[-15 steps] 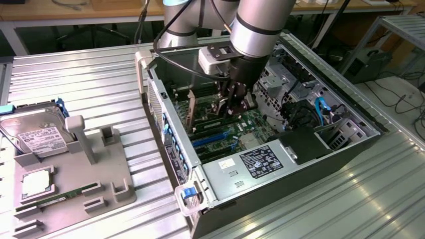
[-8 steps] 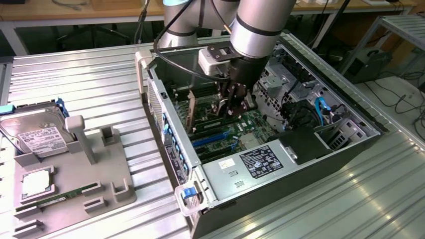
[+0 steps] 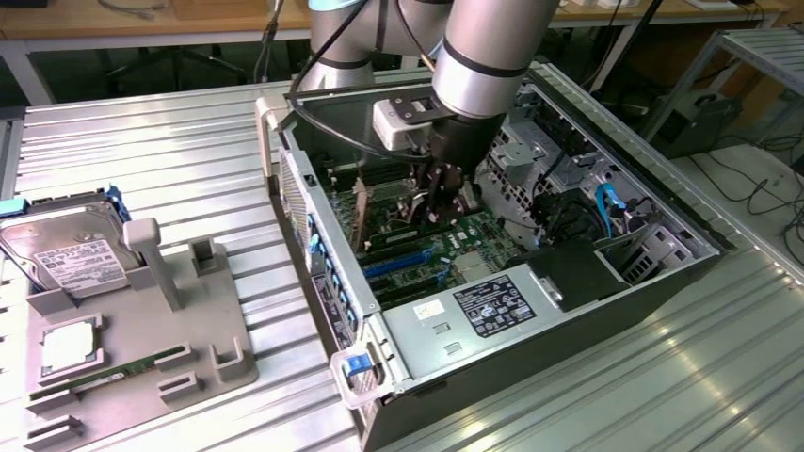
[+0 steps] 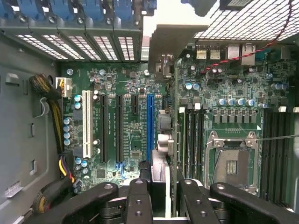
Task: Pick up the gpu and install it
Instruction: 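Insert the gpu into the slot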
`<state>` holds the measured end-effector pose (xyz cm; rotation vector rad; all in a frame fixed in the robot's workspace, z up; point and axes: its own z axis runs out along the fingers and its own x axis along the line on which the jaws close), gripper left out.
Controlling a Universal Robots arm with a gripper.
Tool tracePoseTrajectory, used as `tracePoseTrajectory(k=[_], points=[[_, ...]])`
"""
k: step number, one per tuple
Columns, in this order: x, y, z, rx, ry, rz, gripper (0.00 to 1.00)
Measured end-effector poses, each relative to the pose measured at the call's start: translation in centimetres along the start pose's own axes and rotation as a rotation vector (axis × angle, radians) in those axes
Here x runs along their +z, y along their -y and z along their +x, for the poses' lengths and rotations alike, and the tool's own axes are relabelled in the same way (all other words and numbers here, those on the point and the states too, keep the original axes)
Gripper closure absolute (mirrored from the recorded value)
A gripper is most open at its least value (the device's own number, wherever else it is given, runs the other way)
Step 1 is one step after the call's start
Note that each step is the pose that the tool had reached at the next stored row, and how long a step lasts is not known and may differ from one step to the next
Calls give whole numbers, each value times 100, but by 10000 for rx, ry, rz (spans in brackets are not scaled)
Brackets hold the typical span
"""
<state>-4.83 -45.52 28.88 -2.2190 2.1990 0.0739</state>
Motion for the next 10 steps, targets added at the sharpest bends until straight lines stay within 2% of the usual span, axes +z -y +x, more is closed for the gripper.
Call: tracePoseTrajectory(k=[7, 10], points=[[99, -9, 5, -3, 9, -4, 72], [104, -9, 5, -3, 8, -5, 72]])
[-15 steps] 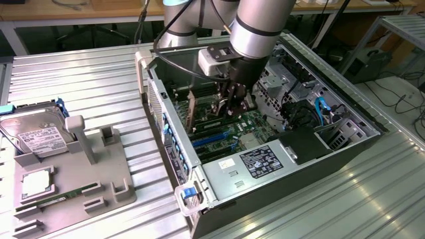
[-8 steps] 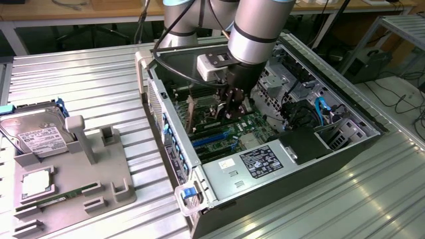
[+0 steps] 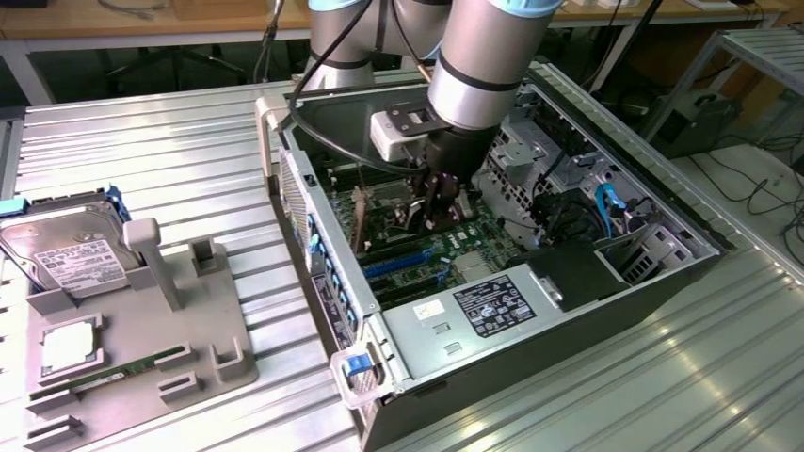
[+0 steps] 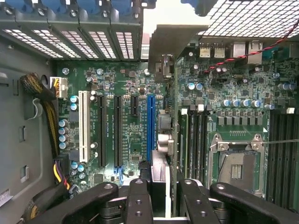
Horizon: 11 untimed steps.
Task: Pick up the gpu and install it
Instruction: 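Insert the gpu into the slot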
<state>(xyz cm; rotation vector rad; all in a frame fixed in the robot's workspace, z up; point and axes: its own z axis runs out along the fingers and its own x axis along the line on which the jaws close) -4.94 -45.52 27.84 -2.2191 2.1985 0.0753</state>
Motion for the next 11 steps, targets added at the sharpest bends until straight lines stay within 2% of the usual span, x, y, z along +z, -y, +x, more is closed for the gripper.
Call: tracePoseTrajectory(k=[4, 7, 11], points=[[3, 0, 13, 0, -1, 0, 72], [21, 1, 17, 16, -94, 0, 72], [58, -41, 20, 88, -98, 3, 72]])
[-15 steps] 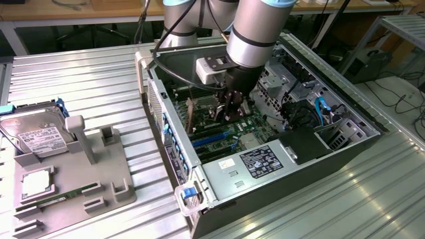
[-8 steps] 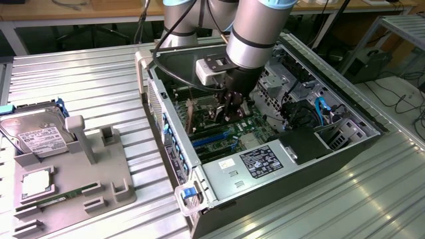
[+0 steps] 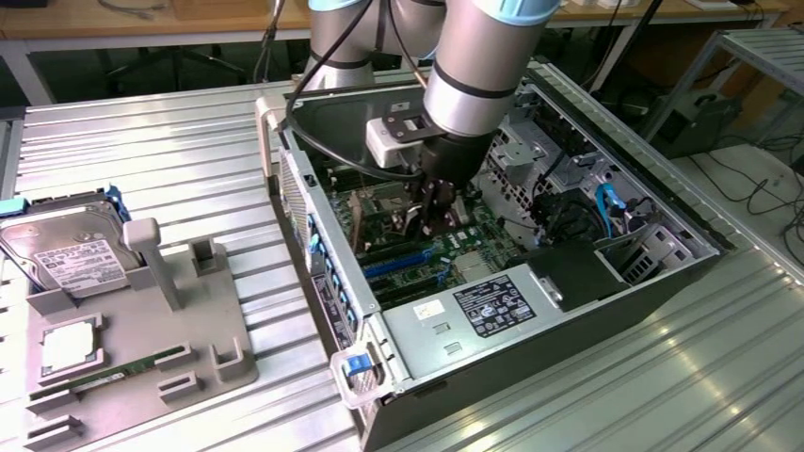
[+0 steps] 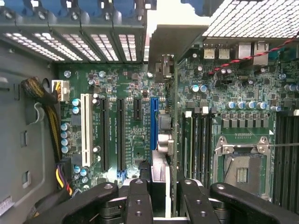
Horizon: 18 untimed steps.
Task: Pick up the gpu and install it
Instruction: 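Insert the gpu into the slot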
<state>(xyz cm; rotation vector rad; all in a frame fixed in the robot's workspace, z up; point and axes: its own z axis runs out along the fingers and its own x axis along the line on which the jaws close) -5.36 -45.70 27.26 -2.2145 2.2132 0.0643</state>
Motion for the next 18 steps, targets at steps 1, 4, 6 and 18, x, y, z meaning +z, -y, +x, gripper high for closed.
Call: tracePoseTrajectory(k=[1, 4, 6, 18], points=[[6, 0, 4, 3, -1, -1, 72], [32, -8, 9, 41, -2, 1, 72], [52, -26, 10, 99, -1, 4, 72], [155, -39, 29, 132, 0, 5, 72]])
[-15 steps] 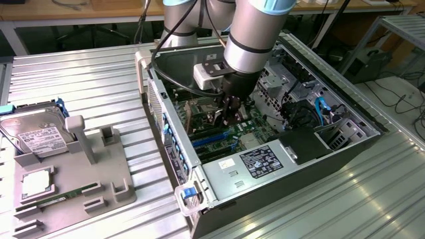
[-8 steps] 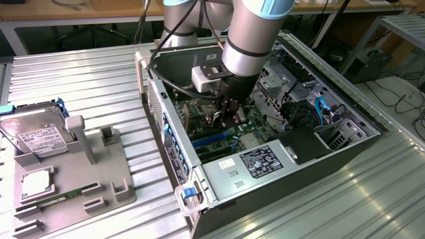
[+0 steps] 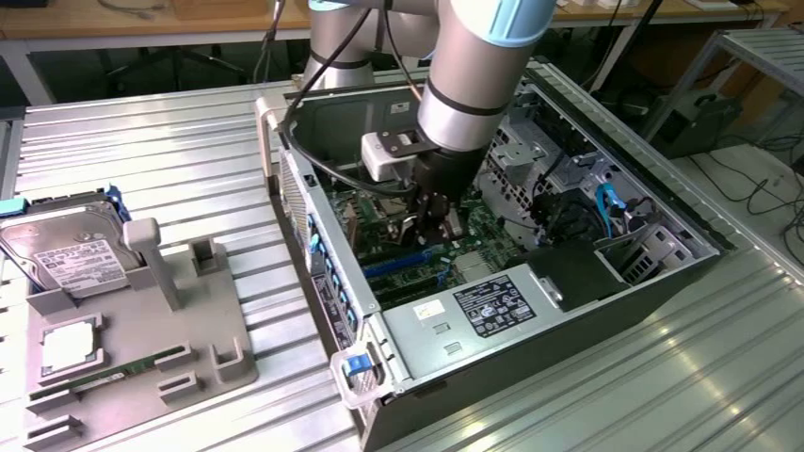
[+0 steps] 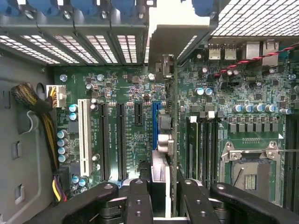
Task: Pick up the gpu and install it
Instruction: 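Insert the gpu into the slot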
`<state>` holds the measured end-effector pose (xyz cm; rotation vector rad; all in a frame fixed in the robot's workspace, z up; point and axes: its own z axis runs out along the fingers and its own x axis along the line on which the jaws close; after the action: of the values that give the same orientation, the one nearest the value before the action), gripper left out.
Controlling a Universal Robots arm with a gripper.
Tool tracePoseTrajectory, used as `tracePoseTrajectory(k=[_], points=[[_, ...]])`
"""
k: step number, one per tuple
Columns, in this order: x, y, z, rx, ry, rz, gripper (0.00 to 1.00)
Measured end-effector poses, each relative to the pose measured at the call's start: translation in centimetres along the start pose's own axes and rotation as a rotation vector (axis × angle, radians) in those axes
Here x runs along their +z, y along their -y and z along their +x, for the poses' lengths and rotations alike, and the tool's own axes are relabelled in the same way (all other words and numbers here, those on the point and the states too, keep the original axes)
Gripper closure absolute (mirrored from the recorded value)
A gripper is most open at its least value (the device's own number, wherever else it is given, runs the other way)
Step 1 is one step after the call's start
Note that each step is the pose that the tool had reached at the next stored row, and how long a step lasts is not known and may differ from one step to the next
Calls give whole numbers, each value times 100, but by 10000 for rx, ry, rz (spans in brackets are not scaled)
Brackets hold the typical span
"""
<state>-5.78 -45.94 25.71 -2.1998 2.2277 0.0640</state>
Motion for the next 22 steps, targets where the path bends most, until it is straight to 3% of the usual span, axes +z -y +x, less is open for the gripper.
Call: tracePoseTrajectory(k=[3, 6, 22], points=[[72, -1, 10, 2, -1, -1, 72], [86, -26, 12, -11, 27, 0, 72], [142, -50, 80, -16, 29, -1, 72]])
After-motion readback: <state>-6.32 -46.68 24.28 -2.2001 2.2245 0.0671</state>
